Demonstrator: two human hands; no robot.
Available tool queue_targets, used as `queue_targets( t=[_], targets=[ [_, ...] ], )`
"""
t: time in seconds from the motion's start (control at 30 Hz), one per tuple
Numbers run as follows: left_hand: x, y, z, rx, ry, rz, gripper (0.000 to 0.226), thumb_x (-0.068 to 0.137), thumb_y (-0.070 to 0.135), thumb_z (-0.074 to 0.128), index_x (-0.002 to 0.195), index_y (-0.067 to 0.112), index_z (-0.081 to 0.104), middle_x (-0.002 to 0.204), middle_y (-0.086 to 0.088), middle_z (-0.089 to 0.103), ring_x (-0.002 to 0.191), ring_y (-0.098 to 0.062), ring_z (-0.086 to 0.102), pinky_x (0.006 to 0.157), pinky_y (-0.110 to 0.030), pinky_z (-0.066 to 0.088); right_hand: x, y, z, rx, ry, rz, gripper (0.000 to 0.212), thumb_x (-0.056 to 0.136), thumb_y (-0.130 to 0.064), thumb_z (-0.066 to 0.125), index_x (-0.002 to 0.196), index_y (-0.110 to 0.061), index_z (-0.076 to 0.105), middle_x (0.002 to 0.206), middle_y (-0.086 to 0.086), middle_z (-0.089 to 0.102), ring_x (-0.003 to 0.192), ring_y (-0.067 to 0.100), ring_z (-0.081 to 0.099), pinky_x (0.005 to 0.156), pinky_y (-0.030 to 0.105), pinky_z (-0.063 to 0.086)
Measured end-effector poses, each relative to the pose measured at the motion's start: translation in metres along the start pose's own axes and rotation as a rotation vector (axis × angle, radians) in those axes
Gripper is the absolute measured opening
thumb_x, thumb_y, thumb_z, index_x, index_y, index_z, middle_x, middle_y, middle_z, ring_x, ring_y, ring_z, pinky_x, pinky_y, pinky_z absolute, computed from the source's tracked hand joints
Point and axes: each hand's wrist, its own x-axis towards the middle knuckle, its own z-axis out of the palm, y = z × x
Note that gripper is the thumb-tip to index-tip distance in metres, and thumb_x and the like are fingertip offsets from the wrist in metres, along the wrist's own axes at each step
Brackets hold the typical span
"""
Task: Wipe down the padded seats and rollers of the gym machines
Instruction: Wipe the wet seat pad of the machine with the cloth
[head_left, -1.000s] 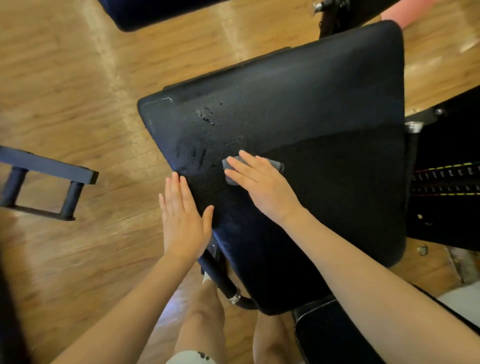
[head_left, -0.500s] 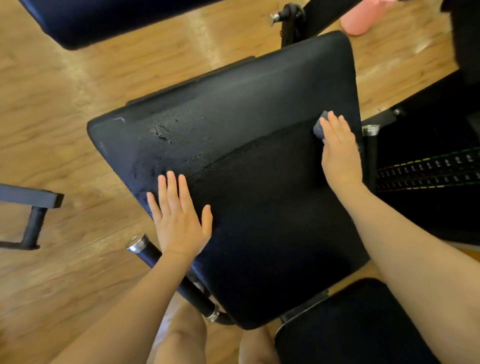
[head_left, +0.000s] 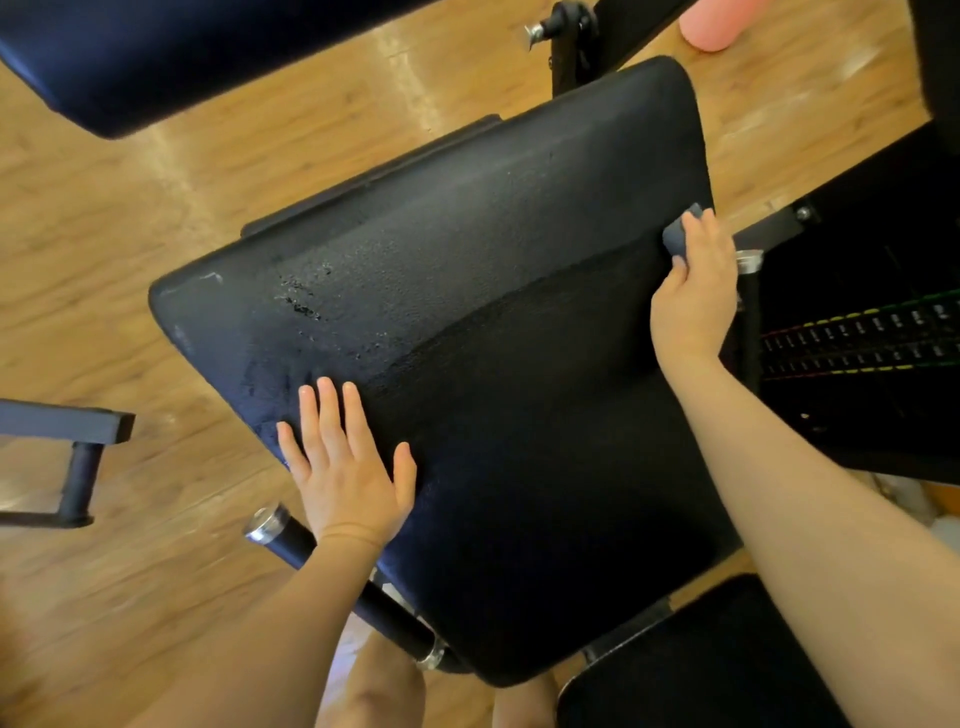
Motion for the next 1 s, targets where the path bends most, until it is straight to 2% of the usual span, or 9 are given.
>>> queue_targets(
  t=[0.27, 0.53, 0.7, 1.0],
  targets=[
    [-0.001, 0.000, 0.002, 0.013, 0.030, 0.011, 0.076, 0.080, 0.041, 0.039, 0.141, -0.002, 0.025, 0.146, -0.027, 0.029, 0.138, -0.038, 0.014, 0.113, -0.047, -0.003, -0.022, -0.029, 0.006, 0.023, -0.026, 0.069, 0.047, 0.098, -0.012, 0.039, 0.144, -0.013, 0.031, 0.153, 0.005, 0.025, 0.143, 0.021, 0.015, 0.115, 0.034, 0.015],
    [-0.001, -0.001, 0.003, 0.006, 0.041, 0.014, 0.077, 0.080, 0.041, 0.039, 0.142, -0.001, 0.024, 0.146, -0.026, 0.028, 0.138, -0.037, 0.014, 0.114, -0.045, -0.005, -0.095, -0.091, 0.027, -0.024, -0.170, -0.149, 0.050, 0.093, -0.006, 0.046, 0.141, -0.008, 0.035, 0.151, 0.010, 0.028, 0.140, 0.029, 0.020, 0.112, 0.040, 0.021],
    [-0.002, -0.003, 0.003, -0.018, 0.048, 0.028, 0.075, 0.080, 0.040, 0.038, 0.141, -0.001, 0.025, 0.146, -0.025, 0.030, 0.138, -0.037, 0.015, 0.114, -0.046, -0.003, -0.112, -0.106, 0.033, -0.088, -0.192, -0.145, 0.053, 0.094, -0.008, 0.048, 0.144, -0.010, 0.030, 0.152, 0.009, 0.025, 0.142, 0.027, 0.016, 0.113, 0.040, 0.019],
    [-0.002, -0.005, -0.001, -0.076, 0.035, 0.049, 0.072, 0.079, 0.041, 0.039, 0.138, 0.000, 0.032, 0.144, -0.023, 0.037, 0.137, -0.033, 0.019, 0.114, -0.044, -0.002, -0.136, -0.127, 0.033, -0.205, -0.273, -0.282, 0.061, 0.093, -0.007, 0.046, 0.147, -0.011, 0.018, 0.155, 0.008, 0.015, 0.143, 0.027, 0.008, 0.114, 0.039, 0.016]
  ],
)
